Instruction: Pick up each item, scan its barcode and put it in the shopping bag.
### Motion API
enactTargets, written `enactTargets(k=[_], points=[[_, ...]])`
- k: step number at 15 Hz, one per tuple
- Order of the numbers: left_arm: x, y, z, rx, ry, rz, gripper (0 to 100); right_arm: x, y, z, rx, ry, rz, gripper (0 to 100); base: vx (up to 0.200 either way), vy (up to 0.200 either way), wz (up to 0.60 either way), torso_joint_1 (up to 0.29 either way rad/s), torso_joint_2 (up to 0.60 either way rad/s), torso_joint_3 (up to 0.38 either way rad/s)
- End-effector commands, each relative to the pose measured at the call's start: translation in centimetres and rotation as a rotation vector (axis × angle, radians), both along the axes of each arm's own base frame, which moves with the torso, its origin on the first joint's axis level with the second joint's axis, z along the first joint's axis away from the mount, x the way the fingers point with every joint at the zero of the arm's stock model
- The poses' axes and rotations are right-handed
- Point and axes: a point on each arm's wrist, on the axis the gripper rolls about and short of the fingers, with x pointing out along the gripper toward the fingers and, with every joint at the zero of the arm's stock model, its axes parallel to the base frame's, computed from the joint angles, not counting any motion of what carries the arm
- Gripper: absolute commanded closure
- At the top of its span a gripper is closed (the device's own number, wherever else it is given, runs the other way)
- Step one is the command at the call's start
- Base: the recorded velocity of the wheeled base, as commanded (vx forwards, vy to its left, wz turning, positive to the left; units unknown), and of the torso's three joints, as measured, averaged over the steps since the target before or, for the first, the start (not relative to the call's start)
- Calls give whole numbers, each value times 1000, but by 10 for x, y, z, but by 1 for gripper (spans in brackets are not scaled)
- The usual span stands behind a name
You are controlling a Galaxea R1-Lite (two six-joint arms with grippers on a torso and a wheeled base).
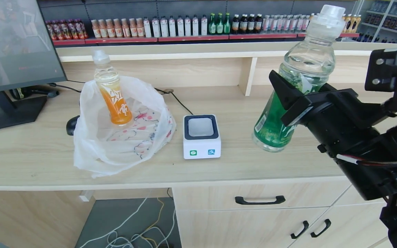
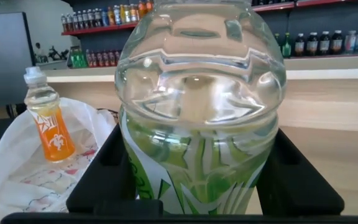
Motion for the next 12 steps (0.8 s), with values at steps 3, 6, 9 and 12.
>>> enactTargets(k=[3,6,9,12], points=[[0,0,0,0,0,1,0,-3,-3,0,-6,3,-4,100,0,200,0,1,1,1],[0,0,0,6,0,-1,0,-2,-2,1,-55,-21,-37,100,0,133,0,0,2,2],[0,0,0,6,0,-1,0,1,2,0,-105,-37,-52,100,0,0,0,0,0,0],[0,0,0,6,0,-1,0,11,29,8,-161,-106,-70,100,0,0,0,0,0,0]])
